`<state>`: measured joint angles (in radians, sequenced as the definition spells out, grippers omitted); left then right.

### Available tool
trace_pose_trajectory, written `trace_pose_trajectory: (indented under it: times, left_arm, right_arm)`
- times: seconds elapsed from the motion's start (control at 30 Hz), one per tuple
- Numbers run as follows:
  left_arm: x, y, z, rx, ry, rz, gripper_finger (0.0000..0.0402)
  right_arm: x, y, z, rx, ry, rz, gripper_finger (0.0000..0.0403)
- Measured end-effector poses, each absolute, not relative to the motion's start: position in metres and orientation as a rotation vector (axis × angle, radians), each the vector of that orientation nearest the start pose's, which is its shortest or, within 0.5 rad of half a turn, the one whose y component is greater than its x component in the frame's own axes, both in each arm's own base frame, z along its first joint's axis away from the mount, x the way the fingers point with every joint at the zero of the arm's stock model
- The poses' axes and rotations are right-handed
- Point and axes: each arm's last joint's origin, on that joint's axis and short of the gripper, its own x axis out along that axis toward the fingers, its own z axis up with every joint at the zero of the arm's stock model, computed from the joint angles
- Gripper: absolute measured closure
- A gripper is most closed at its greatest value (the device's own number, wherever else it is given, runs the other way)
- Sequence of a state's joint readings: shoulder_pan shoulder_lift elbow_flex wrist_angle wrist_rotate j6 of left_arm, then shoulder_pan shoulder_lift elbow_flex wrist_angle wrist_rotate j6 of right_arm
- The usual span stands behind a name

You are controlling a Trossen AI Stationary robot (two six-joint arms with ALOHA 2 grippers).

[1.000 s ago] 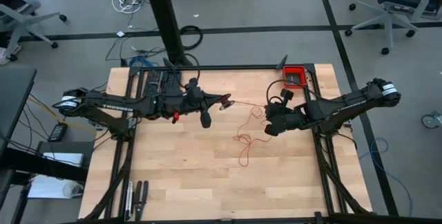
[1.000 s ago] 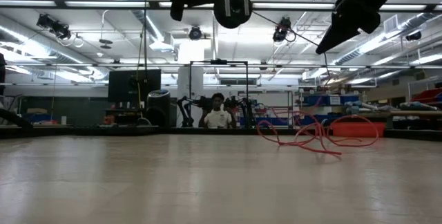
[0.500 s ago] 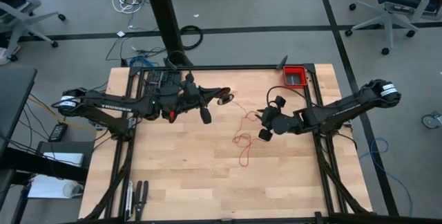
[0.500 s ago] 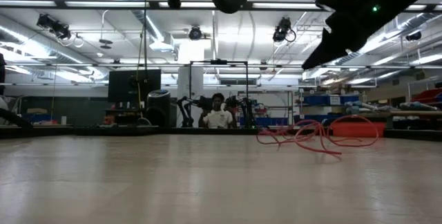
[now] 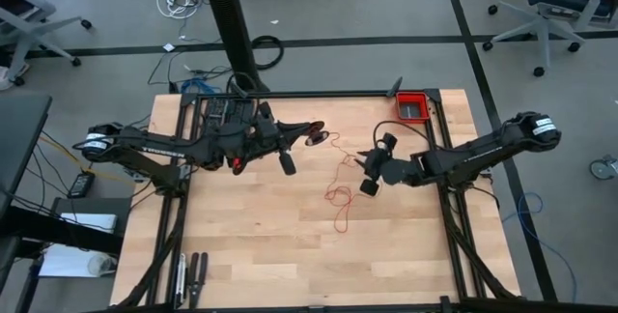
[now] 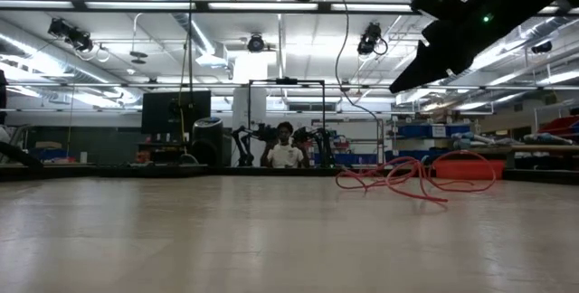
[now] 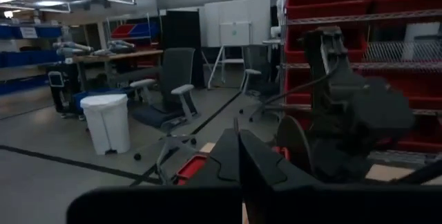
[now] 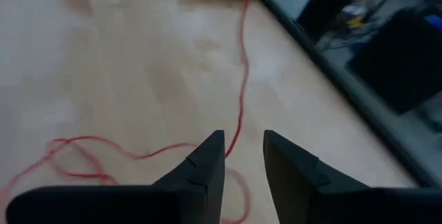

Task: Coil cords
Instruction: Coil the red wire on the black spool

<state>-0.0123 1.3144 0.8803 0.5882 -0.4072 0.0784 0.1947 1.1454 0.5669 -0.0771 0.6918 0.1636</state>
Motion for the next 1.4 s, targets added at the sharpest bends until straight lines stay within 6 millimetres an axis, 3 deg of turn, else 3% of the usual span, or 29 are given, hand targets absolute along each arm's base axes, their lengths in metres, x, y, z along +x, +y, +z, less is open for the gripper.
trace_pose_trajectory:
  times: [0.43, 1.03, 1.4]
  left_arm:
    - [0.294, 0.006, 0.326, 0.04, -0.157, 0.393, 0.0401]
    - [0.294, 0.006, 0.326, 0.041, -0.155, 0.393, 0.0401]
    - [0.294, 0.005, 0.327, 0.035, -0.164, 0.393, 0.0401]
  right_arm:
    - [0.228, -0.003, 0.185, -0.002, 0.415, -0.433, 0.0305]
    - [0.255, -0.016, 0.157, -0.016, 0.39, -0.398, 0.0308]
    - [0.255, -0.024, 0.159, -0.043, 0.386, -0.388, 0.0382]
